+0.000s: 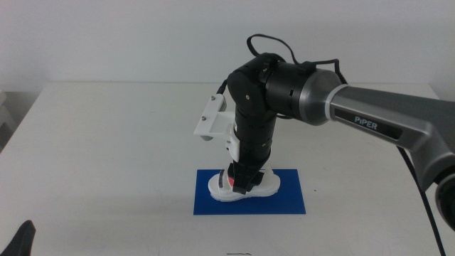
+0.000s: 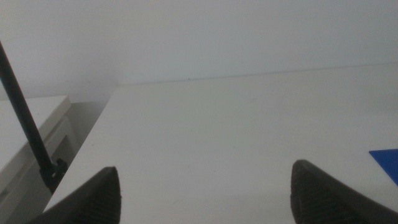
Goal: Use one arm to grab the shoe from the table and place it on the mat.
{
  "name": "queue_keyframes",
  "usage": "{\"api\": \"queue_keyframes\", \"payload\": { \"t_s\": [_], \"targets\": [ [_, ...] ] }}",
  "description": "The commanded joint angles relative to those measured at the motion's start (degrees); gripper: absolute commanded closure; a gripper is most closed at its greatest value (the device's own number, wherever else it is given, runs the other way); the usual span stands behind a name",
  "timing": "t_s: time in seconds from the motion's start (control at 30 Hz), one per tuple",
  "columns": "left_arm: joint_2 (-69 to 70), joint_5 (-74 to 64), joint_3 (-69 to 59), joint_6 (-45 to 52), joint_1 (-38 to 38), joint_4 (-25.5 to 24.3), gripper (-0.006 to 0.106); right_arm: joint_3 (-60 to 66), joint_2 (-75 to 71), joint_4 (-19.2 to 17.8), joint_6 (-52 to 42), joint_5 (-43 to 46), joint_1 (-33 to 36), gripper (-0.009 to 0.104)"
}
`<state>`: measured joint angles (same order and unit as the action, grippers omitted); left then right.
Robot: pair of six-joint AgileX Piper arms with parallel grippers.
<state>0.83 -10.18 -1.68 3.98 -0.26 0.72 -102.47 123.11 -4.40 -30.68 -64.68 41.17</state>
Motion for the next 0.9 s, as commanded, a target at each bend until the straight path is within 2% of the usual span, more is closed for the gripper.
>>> {"api": "queue_keyframes", "payload": {
  "t_s": [0.0,0.2,0.33,0.37,0.47,0.57,0.73,0.8,0.87],
  "targets": [
    [1.1,4.76,0.19,-0.84,-0.22,0.49,0.007,-1.5,-2.79,-0.59,-0.09,0.82,-0.29,0.096],
    [1.1,4.76,0.19,-0.84,-0.22,0.49,0.007,-1.5,-1.97,-0.67,-0.09,0.82,-0.29,0.094],
    [1.1,4.76,0.19,-0.84,-0.22,0.49,0.007,-1.5,-1.7,-0.98,-0.09,0.82,-0.29,0.086],
    [1.1,4.76,0.19,-0.84,-0.22,0.49,0.007,-1.55,-2.32,-1.03,0.5,0.95,-0.28,0.044],
    [1.1,4.76,0.19,-0.84,-0.22,0.49,0.007,-1.55,-5.29,-1.03,1.86,1.42,-0.34,0.027],
    [1.1,4.76,0.19,-0.84,-0.22,0.49,0.007,-1.55,-10.02,-1.04,3.8,1.41,-1.4,0.015],
    [1.1,4.76,0.19,-0.84,-0.22,0.49,0.007,3.2,-19.81,-0.98,7.33,2.88,-5.67,0.009],
    [1.1,4.76,0.19,-0.84,-0.22,0.49,0.007,9.54,-25.83,-0.56,8.57,6.61,-7.72,0.009],
    [1.1,4.76,0.19,-0.84,-0.22,0.49,0.007,17.79,-32.63,0.15,10.09,14.04,-10.61,0.01]
  ]
}}
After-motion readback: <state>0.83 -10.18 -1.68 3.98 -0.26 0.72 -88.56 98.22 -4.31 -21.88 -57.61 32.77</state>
